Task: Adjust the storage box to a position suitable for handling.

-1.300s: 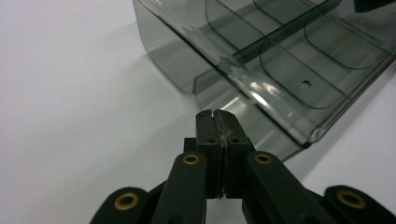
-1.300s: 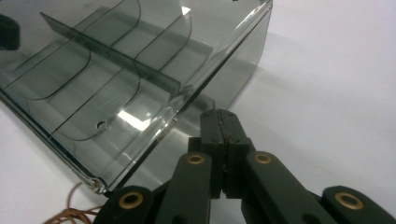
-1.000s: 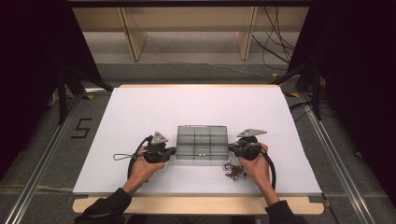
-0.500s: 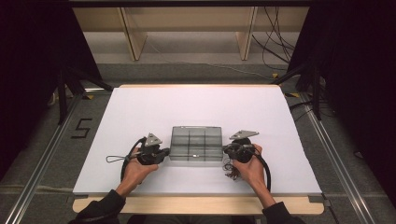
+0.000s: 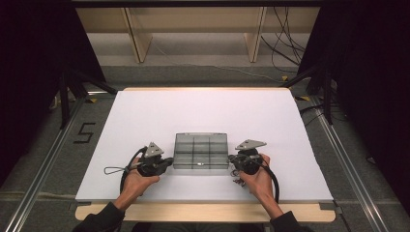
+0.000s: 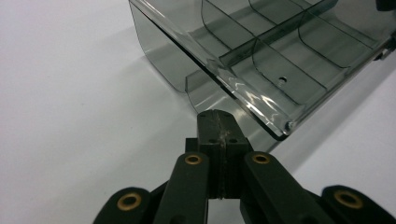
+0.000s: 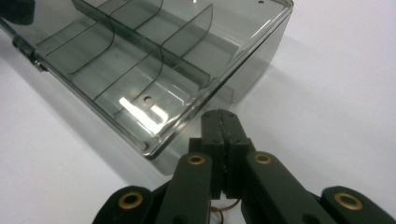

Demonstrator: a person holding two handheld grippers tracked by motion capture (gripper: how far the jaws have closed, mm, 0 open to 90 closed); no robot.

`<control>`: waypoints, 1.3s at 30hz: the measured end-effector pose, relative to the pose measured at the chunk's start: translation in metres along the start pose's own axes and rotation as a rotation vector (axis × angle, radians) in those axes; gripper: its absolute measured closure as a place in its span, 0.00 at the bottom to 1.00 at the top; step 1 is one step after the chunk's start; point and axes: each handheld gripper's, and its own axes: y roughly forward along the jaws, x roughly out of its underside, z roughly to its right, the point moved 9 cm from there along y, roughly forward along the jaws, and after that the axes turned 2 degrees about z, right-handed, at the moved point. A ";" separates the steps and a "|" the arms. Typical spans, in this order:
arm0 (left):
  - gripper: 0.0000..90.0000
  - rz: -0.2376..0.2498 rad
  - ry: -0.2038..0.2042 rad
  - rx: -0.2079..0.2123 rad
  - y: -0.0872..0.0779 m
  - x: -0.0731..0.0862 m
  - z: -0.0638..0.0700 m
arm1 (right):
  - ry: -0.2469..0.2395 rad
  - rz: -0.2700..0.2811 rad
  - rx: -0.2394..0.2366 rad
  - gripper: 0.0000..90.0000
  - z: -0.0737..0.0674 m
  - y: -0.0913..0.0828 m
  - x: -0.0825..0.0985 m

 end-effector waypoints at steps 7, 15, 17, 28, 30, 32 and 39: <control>0.99 0.011 -0.001 -0.006 -0.002 0.001 0.003 | 0.025 0.006 0.000 1.00 -0.005 -0.003 0.003; 0.99 0.004 0.001 0.002 -0.006 0.004 0.004 | 0.020 0.001 -0.006 1.00 -0.008 -0.006 0.005; 0.99 0.009 -0.004 0.001 -0.007 0.005 0.005 | 0.019 0.011 -0.010 1.00 -0.009 -0.006 0.006; 1.00 -0.003 0.014 0.005 -0.022 0.018 0.013 | -0.001 0.011 -0.029 1.00 -0.022 -0.012 0.013; 0.99 0.000 0.029 0.006 -0.024 0.018 0.014 | 0.013 0.003 -0.036 1.00 -0.025 -0.014 0.014; 0.99 0.004 0.030 0.007 -0.026 0.020 0.015 | 0.027 0.004 -0.040 1.00 -0.029 -0.016 0.016; 0.99 0.008 0.037 0.003 -0.031 0.025 0.019 | 0.004 0.009 -0.048 1.00 -0.036 -0.019 0.021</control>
